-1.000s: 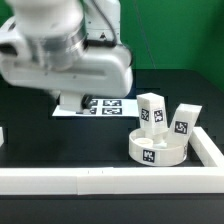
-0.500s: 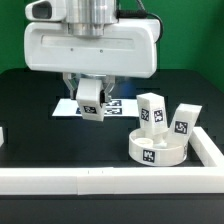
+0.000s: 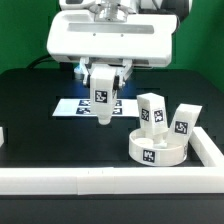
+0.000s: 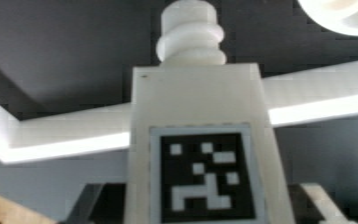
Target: Assemble stool
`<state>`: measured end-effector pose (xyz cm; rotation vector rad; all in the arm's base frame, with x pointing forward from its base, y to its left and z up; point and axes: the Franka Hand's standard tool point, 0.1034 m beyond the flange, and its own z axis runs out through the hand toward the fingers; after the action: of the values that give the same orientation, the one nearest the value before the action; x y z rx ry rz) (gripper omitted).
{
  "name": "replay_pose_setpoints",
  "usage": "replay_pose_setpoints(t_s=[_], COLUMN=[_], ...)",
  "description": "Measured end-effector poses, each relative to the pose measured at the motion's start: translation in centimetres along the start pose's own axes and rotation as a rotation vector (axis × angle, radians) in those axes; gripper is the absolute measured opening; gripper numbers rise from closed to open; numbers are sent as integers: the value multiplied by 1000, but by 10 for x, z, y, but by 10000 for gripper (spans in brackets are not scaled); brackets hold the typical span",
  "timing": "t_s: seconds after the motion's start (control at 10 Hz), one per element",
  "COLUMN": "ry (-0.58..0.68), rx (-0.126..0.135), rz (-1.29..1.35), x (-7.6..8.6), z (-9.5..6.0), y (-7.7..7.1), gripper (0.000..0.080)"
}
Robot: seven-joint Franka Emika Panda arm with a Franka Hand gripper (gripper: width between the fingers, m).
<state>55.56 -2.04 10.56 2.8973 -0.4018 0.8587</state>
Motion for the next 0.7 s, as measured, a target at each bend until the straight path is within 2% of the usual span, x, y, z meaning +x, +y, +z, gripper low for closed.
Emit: replay_pose_setpoints(t_s=[0.2, 0.3, 0.5, 0.6, 0.7], ry=[3, 21, 16, 20, -1], rx=[5, 16, 50, 54, 52], rz=[3, 3, -1, -29, -28], x=[5, 3, -2, -6, -9], z=[-2, -4, -4, 0, 3], y=[-2, -12, -45, -57, -55], gripper=[337, 337, 337, 337, 337])
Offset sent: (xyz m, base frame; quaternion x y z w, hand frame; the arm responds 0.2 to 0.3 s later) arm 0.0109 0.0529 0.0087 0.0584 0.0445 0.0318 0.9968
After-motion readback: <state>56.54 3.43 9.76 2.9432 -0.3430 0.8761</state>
